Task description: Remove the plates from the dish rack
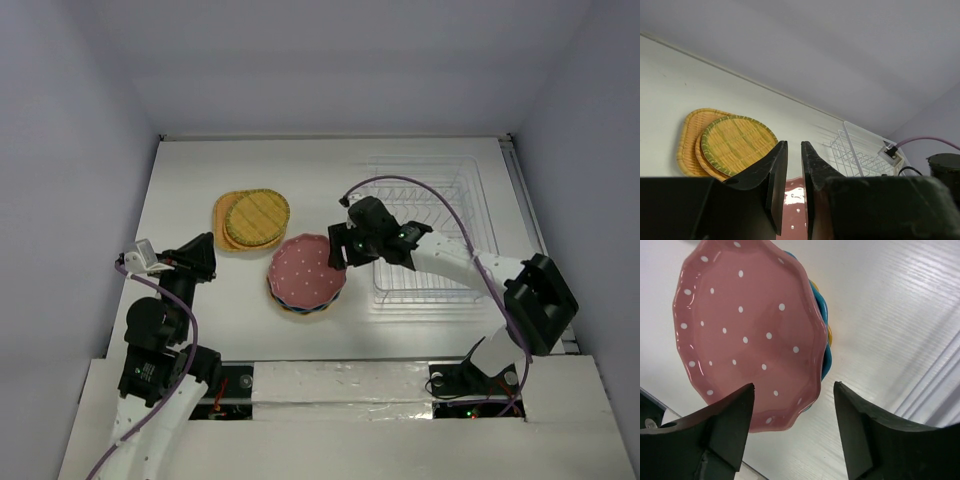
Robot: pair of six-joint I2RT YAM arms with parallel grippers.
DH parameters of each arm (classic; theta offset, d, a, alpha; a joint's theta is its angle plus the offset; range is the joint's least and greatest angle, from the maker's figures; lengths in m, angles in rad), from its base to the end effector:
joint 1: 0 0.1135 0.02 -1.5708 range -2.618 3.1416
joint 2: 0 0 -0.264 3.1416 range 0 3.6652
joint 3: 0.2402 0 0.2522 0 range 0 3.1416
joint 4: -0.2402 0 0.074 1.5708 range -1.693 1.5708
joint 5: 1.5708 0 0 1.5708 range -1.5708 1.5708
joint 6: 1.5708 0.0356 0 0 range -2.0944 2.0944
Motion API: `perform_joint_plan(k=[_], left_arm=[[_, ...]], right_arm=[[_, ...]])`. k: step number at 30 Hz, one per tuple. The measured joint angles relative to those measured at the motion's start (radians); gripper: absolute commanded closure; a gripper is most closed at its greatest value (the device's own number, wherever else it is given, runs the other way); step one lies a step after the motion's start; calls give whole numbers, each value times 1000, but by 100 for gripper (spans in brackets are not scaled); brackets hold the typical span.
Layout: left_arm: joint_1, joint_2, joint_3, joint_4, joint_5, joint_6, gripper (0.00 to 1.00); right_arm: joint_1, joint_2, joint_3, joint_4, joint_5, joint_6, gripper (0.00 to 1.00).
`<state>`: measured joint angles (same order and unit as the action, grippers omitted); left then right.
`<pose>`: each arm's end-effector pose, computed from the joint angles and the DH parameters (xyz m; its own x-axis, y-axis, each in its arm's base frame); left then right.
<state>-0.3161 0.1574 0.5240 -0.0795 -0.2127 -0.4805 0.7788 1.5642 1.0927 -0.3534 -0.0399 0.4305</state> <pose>0.0696 -0.0149 0.3295 0.1872 -0.5366 -0.8228 0.2232 0.8390 -0.4963 0.2396 0.2385 0.2392 -0.7760 -0.1800 -0.6045 -0.4372 0.8443 0.3098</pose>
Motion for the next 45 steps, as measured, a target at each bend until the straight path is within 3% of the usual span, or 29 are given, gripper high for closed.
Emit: perform_joint_plan(k=[4,14,15,19,23,26,27,29,31,36,39,40,43,45], left_arm=[[4,4,0,0,0,0,85],[4,5,0,0,0,0,74],[4,5,0,0,0,0,71],[4,5,0,1,0,0,42],[8,9,0,1,1,-3,25],[16,10,0,1,1,-4,20],[17,10,0,1,1,-5,18],[21,10,0,0,0,-5,16],[26,10,0,0,1,-7,14],[30,16,3,-4,0,-7,11],[30,45,29,-16,0,-4,11],[30,59,45,-21,1,-2,11],[30,98,97,-23,1,5,11],[30,114,127,-18,1,10,11]], right_arm=[[0,-50,-4,-5,56,-10,19],[-28,-105,-26,-10,231,-16,26],[-45,-105,-29,-4,243,-15,26],[-98,-125,-51,-3,297,-16,22],[-119,-172,-54,-34,295,-22,18],[-119,-266,-53,-39,246,-26,21],[-118,-314,-51,-39,233,-27,26],[-118,-434,-44,-33,220,-35,53],[-117,-578,-40,-3,223,-38,100],[-117,-977,-42,114,321,-42,100],[-117,-1165,-58,191,401,-45,68],[-117,-1208,-72,212,428,-48,44],[-117,-1255,-111,227,480,-56,6],[-117,-1231,-147,214,513,-50,0]])
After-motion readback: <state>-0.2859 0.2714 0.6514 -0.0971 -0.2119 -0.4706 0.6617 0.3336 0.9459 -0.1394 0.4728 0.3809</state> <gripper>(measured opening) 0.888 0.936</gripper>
